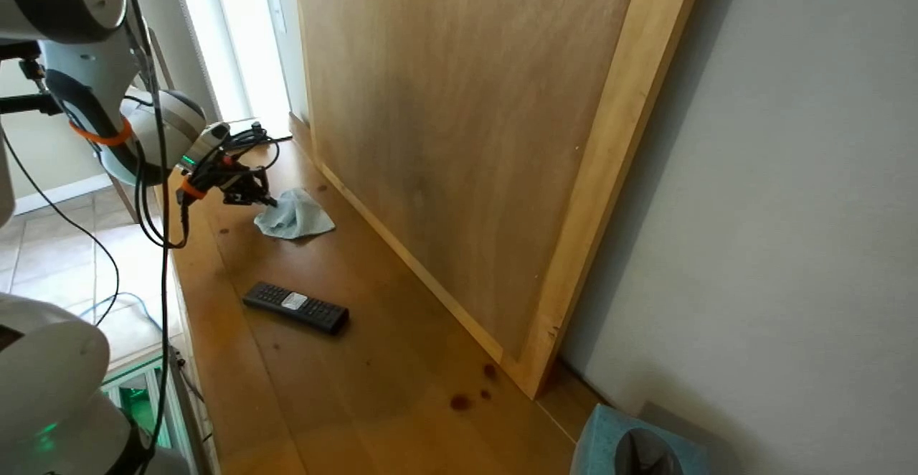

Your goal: Spread the towel out

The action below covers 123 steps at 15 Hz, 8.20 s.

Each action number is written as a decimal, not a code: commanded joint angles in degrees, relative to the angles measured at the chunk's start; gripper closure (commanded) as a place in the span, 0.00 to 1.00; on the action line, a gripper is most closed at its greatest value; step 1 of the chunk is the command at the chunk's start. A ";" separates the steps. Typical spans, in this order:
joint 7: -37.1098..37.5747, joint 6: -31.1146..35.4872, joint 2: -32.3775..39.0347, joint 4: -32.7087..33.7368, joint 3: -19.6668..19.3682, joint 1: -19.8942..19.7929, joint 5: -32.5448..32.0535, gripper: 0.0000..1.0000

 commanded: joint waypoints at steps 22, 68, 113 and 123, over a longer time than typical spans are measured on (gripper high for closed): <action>-14.63 -40.94 -3.50 9.84 0.41 14.93 -4.14 0.99; -5.16 -1.05 -4.95 4.88 -0.08 10.28 14.72 0.04; 4.91 19.40 -22.94 -18.40 -1.12 -1.27 24.29 0.91; 18.29 27.18 -20.83 -21.36 -3.69 -4.52 4.90 1.00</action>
